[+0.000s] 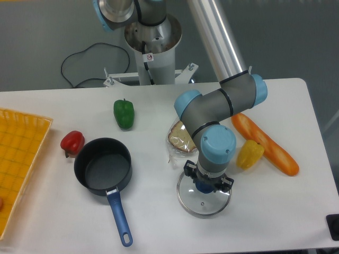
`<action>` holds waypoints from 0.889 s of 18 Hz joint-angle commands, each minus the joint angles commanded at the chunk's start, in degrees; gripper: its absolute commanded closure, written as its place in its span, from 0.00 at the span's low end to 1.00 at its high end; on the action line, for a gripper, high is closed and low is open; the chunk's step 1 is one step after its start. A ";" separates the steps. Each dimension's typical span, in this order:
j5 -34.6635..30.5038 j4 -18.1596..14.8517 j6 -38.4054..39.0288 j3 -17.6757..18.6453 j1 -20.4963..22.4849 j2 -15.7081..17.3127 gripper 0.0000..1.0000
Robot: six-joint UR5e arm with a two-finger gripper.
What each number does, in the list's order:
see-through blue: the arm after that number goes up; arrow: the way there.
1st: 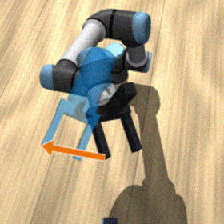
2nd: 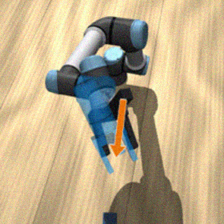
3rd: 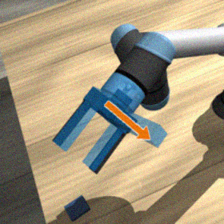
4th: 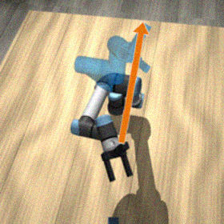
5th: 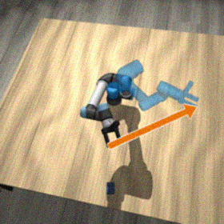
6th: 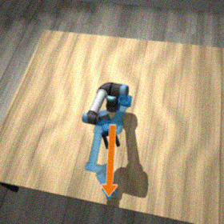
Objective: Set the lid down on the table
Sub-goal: 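Lower the glass lid flat onto the table beside the bread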
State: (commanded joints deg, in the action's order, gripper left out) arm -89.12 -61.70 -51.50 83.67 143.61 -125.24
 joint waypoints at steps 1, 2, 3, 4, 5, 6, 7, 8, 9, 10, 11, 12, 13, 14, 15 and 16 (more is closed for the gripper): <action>0.00 0.09 0.00 0.00 0.00 -0.09 0.31; 0.00 0.09 0.00 0.00 0.00 -0.17 0.31; 0.00 0.35 0.00 0.00 0.00 -0.18 0.30; 0.00 0.44 0.00 0.00 0.00 -0.18 0.27; 0.00 0.53 0.00 0.00 0.00 -0.18 0.27; 0.00 0.53 0.00 0.00 0.00 -0.18 0.27; 0.00 0.53 0.00 0.00 0.00 -0.18 0.27; 0.00 0.53 0.00 0.00 0.00 -0.18 0.26; 0.00 0.53 0.00 0.00 0.00 -0.18 0.25; 0.00 0.53 0.00 0.00 0.00 -0.18 0.25; 0.00 0.53 0.00 0.00 0.00 -0.18 0.25; 0.00 0.53 0.00 0.00 0.00 -0.18 0.25; 0.00 0.53 0.00 0.00 0.00 -0.18 0.25; 0.00 0.53 0.00 -0.09 0.00 -0.18 0.23; 0.00 0.53 -0.09 -0.44 0.00 -0.09 0.14; 0.00 0.53 -0.17 -0.61 0.00 0.26 0.00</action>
State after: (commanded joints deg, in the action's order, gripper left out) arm -89.12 -61.17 -51.68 83.06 143.61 -124.98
